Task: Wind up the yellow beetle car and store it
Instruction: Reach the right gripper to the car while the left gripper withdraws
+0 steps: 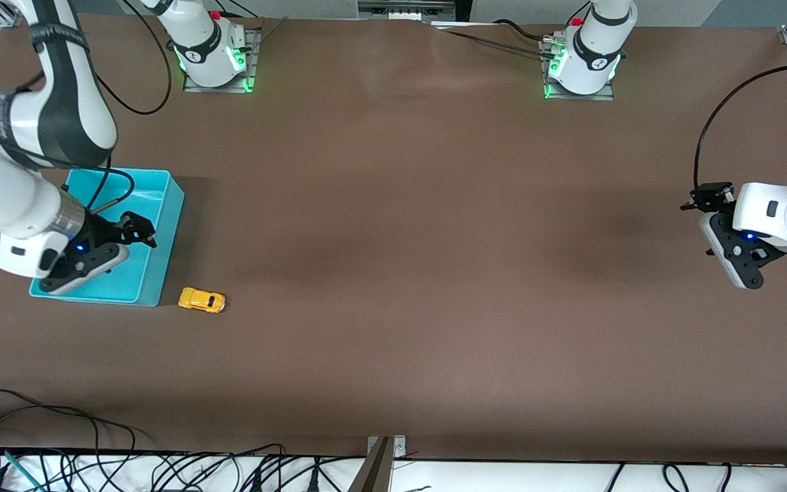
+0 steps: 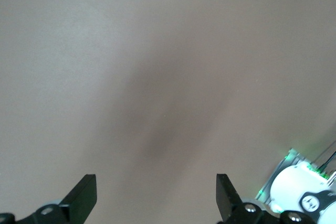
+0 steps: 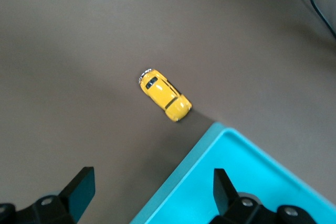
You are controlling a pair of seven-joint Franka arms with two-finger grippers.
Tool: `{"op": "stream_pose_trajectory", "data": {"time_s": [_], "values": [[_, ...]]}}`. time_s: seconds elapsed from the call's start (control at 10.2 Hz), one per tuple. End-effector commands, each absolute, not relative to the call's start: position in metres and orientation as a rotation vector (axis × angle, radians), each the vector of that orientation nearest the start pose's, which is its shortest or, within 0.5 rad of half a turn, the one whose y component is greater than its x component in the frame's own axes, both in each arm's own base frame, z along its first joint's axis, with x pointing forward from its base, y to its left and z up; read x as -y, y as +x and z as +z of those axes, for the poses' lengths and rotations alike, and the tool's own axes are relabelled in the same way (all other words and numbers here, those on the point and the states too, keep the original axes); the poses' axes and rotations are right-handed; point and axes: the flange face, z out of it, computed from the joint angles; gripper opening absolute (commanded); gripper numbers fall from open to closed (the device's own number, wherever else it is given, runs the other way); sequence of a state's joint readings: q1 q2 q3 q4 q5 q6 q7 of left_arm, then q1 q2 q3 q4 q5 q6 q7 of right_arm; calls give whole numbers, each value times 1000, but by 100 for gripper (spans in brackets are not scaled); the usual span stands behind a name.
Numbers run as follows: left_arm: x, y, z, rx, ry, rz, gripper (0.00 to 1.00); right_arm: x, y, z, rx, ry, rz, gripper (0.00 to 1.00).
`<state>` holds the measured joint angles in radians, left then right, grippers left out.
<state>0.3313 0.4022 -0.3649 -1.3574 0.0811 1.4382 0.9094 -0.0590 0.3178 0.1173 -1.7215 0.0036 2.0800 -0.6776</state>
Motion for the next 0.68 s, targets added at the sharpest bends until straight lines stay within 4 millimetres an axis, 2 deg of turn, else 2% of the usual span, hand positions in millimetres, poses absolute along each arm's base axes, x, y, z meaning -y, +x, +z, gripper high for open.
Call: {"op": "stream_pose_trajectory", "data": {"time_s": [0.0, 0.1, 0.29, 0.39, 0.59], "values": [[2, 616, 532, -1192, -2963, 391, 100, -33, 661, 359, 1580, -2717, -167, 100], [20, 608, 551, -1034, -2982, 359, 100, -33, 659, 332, 1706, -2650, -191, 100], [34, 596, 575, -769, -3037, 279, 100, -33, 660, 288, 1855, -2551, -198, 100], [25, 597, 581, -647, -3093, 204, 100, -34, 663, 276, 1935, -2498, -212, 100], [24, 577, 579, -526, -3142, 38, 100, -34, 666, 242, 2081, -2387, -235, 100]]}}
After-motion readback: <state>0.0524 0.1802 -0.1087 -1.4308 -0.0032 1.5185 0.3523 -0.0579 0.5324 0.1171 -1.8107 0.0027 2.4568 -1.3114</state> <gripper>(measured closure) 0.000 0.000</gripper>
